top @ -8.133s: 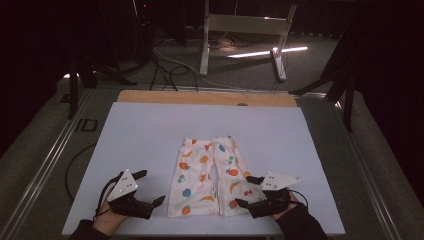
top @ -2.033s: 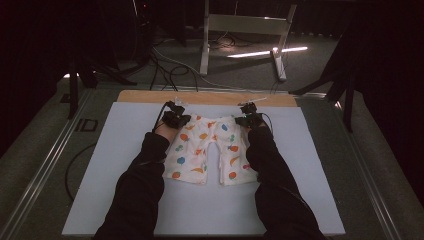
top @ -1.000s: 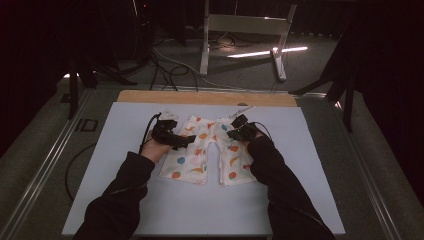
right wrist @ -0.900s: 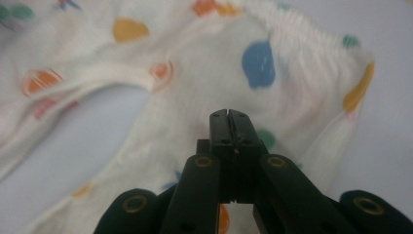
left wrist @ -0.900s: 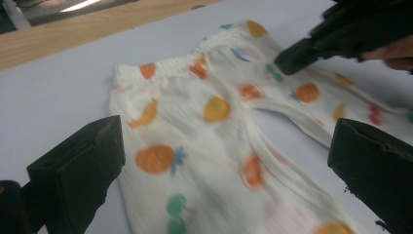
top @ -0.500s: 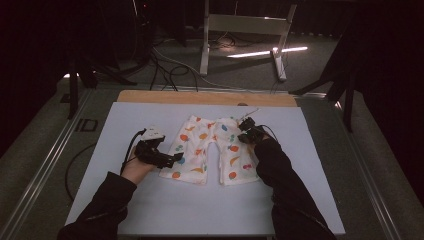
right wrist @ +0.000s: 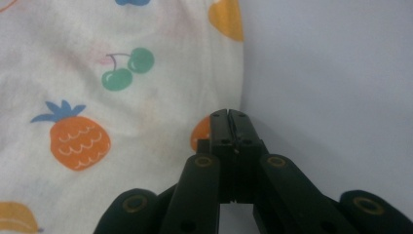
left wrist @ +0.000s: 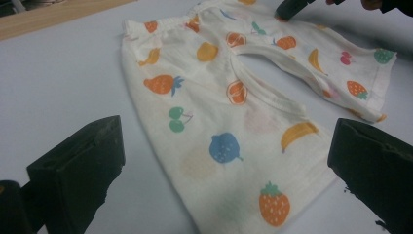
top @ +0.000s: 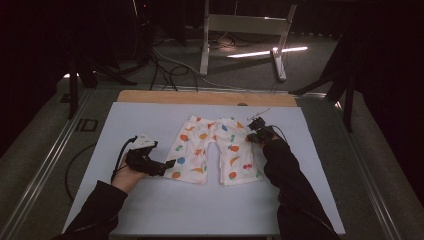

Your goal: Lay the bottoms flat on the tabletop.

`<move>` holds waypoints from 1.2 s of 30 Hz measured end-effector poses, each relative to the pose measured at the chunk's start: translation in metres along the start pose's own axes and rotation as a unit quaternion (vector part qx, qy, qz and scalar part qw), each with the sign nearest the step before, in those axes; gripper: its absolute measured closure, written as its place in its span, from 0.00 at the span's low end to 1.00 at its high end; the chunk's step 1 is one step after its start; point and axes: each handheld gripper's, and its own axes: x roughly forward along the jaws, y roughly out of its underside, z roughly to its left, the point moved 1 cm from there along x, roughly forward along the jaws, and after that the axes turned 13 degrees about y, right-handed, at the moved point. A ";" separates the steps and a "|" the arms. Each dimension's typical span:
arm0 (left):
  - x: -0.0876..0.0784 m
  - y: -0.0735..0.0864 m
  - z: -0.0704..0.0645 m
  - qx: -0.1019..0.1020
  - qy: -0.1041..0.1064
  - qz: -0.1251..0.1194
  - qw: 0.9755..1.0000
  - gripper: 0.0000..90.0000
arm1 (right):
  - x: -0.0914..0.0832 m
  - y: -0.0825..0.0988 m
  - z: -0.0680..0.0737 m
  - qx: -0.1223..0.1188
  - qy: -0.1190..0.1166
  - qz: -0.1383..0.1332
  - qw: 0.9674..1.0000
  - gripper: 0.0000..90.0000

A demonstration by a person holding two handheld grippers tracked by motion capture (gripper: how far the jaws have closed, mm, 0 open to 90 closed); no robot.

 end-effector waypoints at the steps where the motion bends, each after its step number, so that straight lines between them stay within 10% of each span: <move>1: 0.000 0.002 0.000 0.001 0.000 0.002 1.000 0.01 | 0.000 0.001 0.000 -0.001 0.001 -0.001 1.000 1.00; 18: -0.006 0.007 -0.004 0.009 0.008 -0.009 1.000 0.00 | -0.026 -0.003 -0.006 0.012 -0.008 -0.051 0.999 1.00; 24: -0.012 0.001 -0.004 0.009 0.001 -0.019 1.000 0.00 | -0.041 -0.008 -0.002 0.013 -0.025 -0.078 0.997 0.80; 32: -0.019 -0.006 -0.010 0.014 0.013 -0.012 1.000 0.00 | -0.065 -0.019 0.017 0.024 -0.108 -0.127 0.986 0.16; 36: -0.023 -0.007 -0.014 0.019 0.018 -0.015 1.000 0.00 | -0.073 -0.017 0.026 0.011 -0.140 -0.135 0.981 0.12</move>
